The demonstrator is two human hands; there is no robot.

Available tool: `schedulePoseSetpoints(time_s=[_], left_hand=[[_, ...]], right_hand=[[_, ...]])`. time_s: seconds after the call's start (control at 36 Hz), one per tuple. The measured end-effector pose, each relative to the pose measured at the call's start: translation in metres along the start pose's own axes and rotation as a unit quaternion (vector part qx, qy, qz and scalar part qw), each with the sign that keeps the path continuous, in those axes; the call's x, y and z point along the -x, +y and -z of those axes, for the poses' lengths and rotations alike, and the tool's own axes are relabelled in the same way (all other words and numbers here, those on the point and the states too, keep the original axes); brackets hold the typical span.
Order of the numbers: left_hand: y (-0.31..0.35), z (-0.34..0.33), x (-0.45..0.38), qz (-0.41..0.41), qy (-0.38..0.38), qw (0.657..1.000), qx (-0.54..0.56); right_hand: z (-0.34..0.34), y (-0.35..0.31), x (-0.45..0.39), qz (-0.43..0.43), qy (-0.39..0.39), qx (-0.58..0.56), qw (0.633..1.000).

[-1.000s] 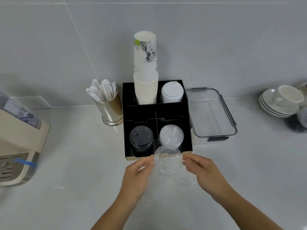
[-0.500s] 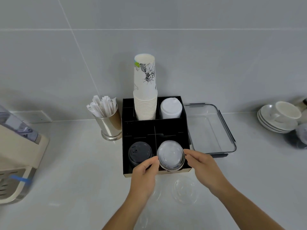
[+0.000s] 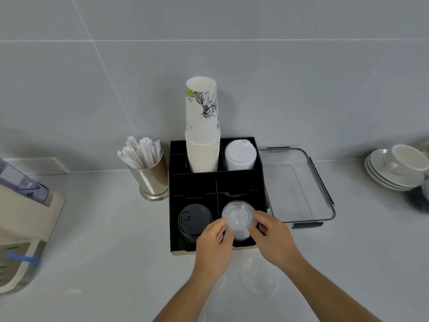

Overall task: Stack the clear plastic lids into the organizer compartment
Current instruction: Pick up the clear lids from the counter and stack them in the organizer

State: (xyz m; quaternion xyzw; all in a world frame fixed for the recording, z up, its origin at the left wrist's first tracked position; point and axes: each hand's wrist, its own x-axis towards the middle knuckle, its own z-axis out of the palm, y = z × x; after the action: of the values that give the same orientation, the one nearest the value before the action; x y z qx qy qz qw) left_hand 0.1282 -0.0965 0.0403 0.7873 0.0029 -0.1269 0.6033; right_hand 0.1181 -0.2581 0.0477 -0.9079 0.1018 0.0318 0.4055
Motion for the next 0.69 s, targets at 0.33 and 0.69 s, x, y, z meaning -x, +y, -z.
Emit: schedulePoseSetpoints(time_s=[0.33,0.69], left_hand=[[0.0,-0.013,-0.005,-0.061,0.004,0.98,-0.188],[-0.002,-0.012,-0.004,-0.067,-0.012,0.972,-0.224]], right_hand=[[-0.013,0.013,-0.005,0.033,0.009,0.041,0.999],[-0.011,0.012,-0.002,0.032,-0.019,0.055,0.998]])
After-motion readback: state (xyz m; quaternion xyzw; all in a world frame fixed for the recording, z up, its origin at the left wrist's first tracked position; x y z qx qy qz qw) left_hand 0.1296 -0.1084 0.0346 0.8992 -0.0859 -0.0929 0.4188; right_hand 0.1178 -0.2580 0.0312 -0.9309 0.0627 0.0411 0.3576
